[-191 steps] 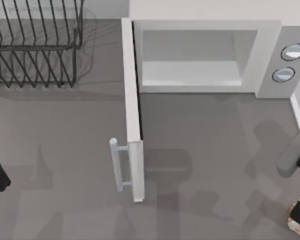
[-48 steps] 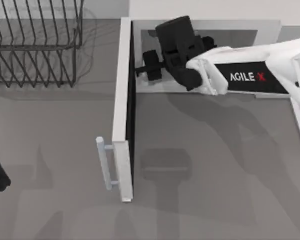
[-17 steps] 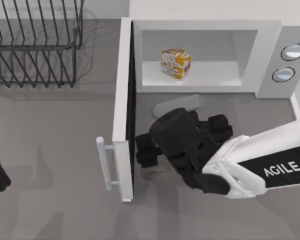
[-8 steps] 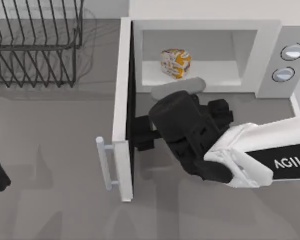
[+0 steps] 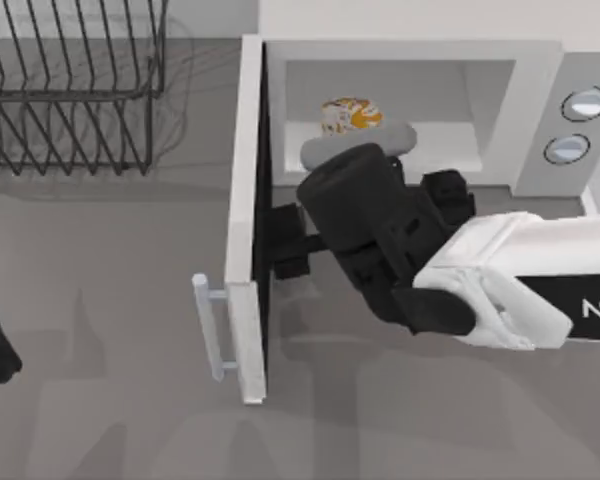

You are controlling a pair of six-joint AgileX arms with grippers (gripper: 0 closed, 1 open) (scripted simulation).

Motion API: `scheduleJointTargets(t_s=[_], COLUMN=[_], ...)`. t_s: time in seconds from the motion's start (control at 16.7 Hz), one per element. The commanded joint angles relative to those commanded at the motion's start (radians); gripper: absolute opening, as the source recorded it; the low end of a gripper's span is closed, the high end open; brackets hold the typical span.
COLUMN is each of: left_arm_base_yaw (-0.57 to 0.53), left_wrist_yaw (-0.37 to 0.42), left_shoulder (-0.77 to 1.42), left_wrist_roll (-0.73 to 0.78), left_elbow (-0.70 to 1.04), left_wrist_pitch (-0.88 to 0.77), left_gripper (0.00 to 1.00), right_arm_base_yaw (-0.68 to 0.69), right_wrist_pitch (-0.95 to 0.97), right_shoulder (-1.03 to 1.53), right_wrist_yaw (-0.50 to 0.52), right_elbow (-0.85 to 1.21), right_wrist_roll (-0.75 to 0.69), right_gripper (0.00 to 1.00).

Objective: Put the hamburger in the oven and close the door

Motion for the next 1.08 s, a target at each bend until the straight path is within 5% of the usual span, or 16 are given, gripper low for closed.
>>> scheduleJointTargets(t_s=[1.08], left_arm_base_yaw=[0.000], left_wrist_yaw=[0.000], left_shoulder=[0.000], left_wrist_roll=[0.000], left_elbow=[0.000], left_wrist_pitch=[0.000], left_gripper=[1.00], right_arm_base_yaw=[-0.006], right_wrist_pitch=[-0.212], right_shoulder=[-0.068], right_wrist_yaw=[-0.016], right_elbow=[0.037], right_wrist_roll=[0.000], right_gripper=[1.00])
